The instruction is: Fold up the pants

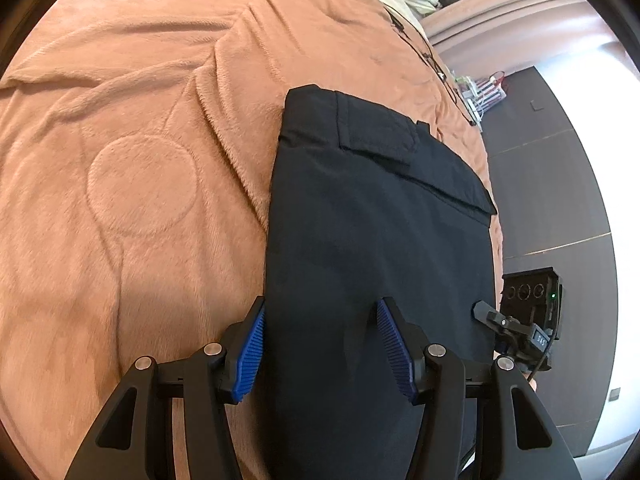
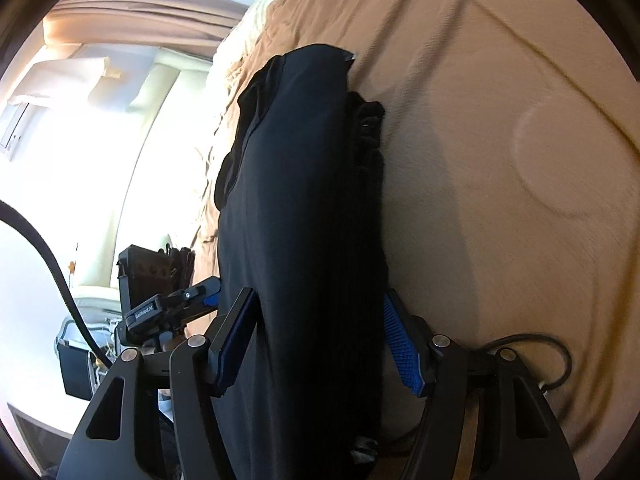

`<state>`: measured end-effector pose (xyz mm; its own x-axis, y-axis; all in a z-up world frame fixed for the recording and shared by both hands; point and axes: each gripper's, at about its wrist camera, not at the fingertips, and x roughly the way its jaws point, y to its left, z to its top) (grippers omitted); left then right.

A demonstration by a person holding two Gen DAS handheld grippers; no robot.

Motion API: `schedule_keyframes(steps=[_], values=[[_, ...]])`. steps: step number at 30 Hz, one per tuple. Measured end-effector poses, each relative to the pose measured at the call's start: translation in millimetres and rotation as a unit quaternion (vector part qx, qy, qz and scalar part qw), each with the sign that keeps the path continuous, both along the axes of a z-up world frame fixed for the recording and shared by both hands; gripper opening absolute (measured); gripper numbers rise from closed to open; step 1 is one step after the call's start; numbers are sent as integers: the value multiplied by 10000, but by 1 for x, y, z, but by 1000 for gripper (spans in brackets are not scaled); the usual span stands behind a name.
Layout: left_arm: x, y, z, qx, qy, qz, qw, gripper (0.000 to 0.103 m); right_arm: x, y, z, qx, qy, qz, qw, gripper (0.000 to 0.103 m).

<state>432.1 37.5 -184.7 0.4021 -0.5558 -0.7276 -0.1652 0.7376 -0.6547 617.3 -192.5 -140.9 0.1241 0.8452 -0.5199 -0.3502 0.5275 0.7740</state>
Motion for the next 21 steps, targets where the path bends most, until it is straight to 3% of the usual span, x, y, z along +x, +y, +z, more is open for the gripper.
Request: schedule_keyframes(steps=[3,6,7,13,17,21], values=[[5,2,-2,-54,-4,7,10000,57,5,3,-5,95,66,71,9999,61],[7,2,-4,-110,3,8,9999,56,8,4,-8,138,56,109,9998,50],[6,1,-2,-109,-4,4,9999,52,8,3,-9,151,47,127,9998,42],[0,2,6,-162,-102,-46,9998,25,0,-4,-1,212,-179,230,9993,24],[-2,4,11,-138,-144,-99,9998,25,-7,-4,6,94,-396,258,9988,24],[-3,5,5,-207,-35,-71,9998,33,-6,-1,1,-94,-254,153,9995,39]])
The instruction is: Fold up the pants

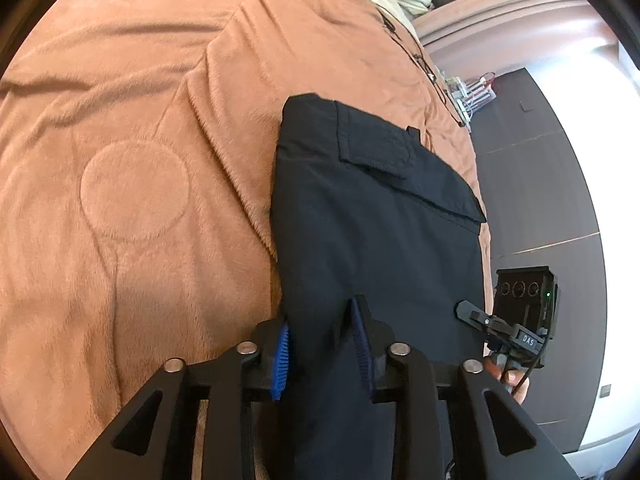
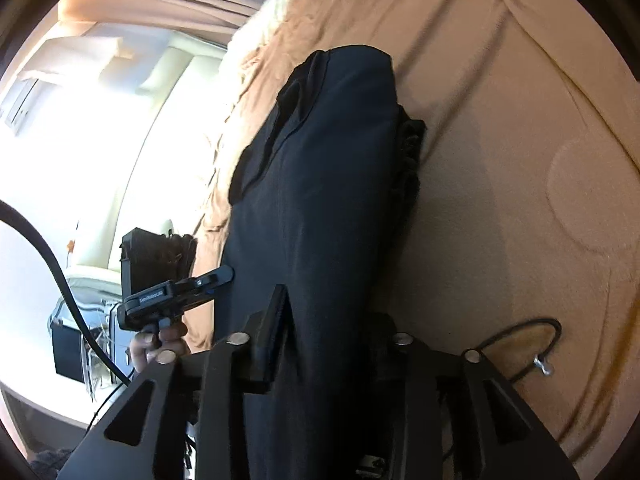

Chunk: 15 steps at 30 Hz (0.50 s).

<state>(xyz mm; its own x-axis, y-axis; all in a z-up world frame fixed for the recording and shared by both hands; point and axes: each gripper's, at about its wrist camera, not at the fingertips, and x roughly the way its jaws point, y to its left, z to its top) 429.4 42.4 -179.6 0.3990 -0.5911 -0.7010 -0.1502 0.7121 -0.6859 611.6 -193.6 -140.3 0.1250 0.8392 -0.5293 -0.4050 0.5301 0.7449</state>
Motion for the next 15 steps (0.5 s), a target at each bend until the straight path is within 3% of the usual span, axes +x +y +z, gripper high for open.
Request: schedule_keyframes(steps=[9,13,15], values=[[3,-7,-15,-223,126,-135,9996,37,9,9,-16,141,174,167,9996,43],[5,-13,-7,-88,42,-225,9997,21,7,7,-10,78,-61,181,9998,25],[3,-17,0,-76,-20,-240,9997,15,1,8,-3,74,-204,196,9996,23]])
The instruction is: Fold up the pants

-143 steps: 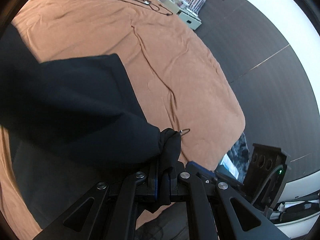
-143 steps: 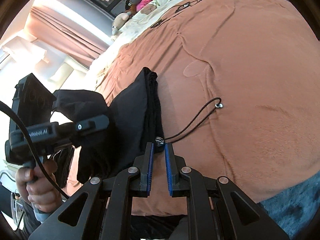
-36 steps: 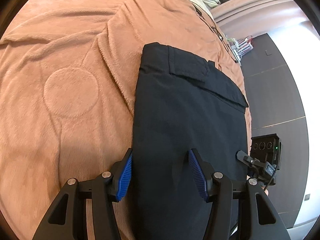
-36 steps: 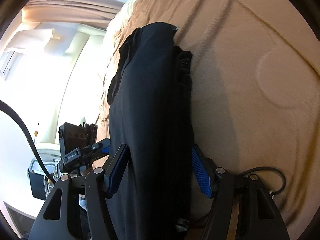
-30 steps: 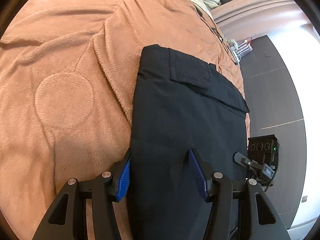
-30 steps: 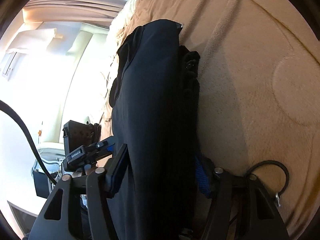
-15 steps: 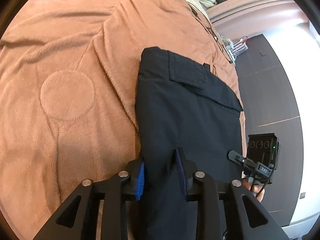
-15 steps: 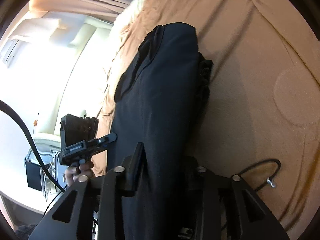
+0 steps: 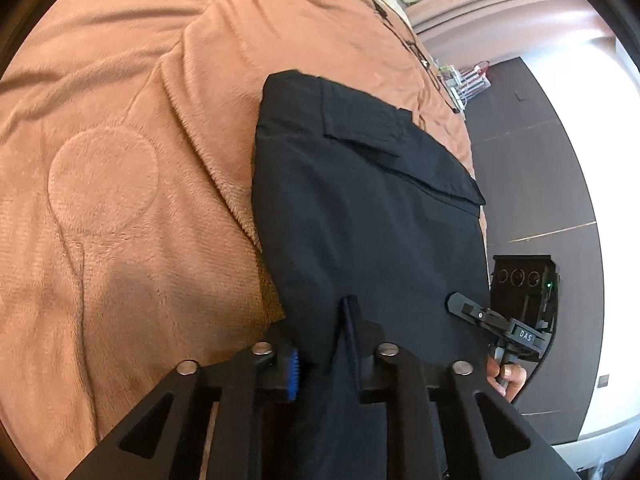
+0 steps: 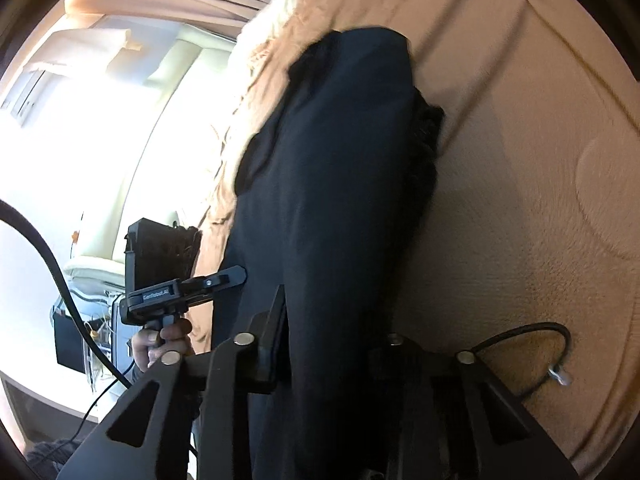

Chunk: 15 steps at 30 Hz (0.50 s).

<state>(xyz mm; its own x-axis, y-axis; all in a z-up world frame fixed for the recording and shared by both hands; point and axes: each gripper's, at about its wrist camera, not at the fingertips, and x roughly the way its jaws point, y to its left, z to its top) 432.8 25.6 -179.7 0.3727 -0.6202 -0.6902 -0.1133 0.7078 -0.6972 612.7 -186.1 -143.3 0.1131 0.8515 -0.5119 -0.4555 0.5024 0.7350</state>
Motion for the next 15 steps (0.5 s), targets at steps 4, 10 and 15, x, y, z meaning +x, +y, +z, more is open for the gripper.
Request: schedule_keyframes(steps=[4,10,15], values=[[-4,-4,14,-78,-161,-3,9998,12,-11,4,15,-97,-242,-16,9997,22],[-8,-20,36,-223,-407,-178,9988,10,-23,-12,35,-145,-505,-125,9985,22],[-12,-42,57,-338,-622,-341,9969,10,-42,-31,53,-224,-747,-253,9966,22]])
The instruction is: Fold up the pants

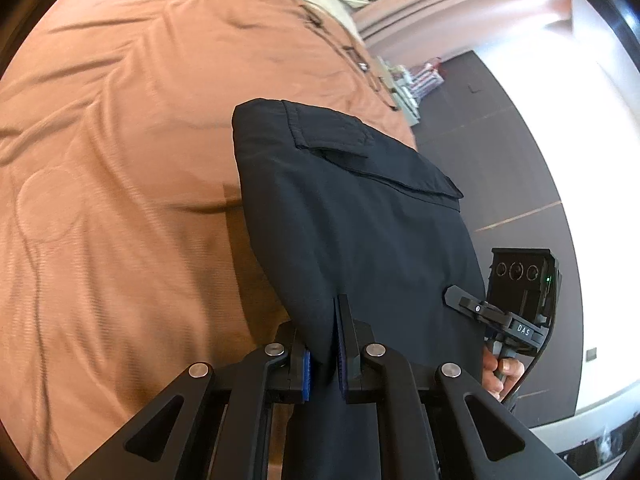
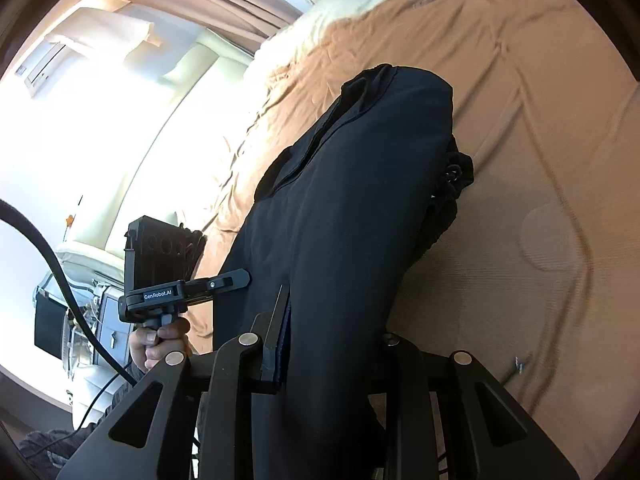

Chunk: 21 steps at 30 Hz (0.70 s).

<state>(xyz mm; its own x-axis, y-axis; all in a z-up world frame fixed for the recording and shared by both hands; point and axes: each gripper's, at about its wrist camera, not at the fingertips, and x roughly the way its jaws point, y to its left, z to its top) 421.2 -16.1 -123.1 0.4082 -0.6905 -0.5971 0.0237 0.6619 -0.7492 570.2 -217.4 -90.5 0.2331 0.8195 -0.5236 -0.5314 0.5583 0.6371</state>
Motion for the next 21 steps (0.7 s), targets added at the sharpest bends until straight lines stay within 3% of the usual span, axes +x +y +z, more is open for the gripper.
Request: schedule_keyframes(steps=[8,21], values=[[7,-56,38,-67,-266,-304,9992,10,-25,-53,26,-95,-329,-171,9993,22],[60,-192,63,10,-534,-1016,9934,10,-43,-150,57,-328,-666,-434,9963,22]])
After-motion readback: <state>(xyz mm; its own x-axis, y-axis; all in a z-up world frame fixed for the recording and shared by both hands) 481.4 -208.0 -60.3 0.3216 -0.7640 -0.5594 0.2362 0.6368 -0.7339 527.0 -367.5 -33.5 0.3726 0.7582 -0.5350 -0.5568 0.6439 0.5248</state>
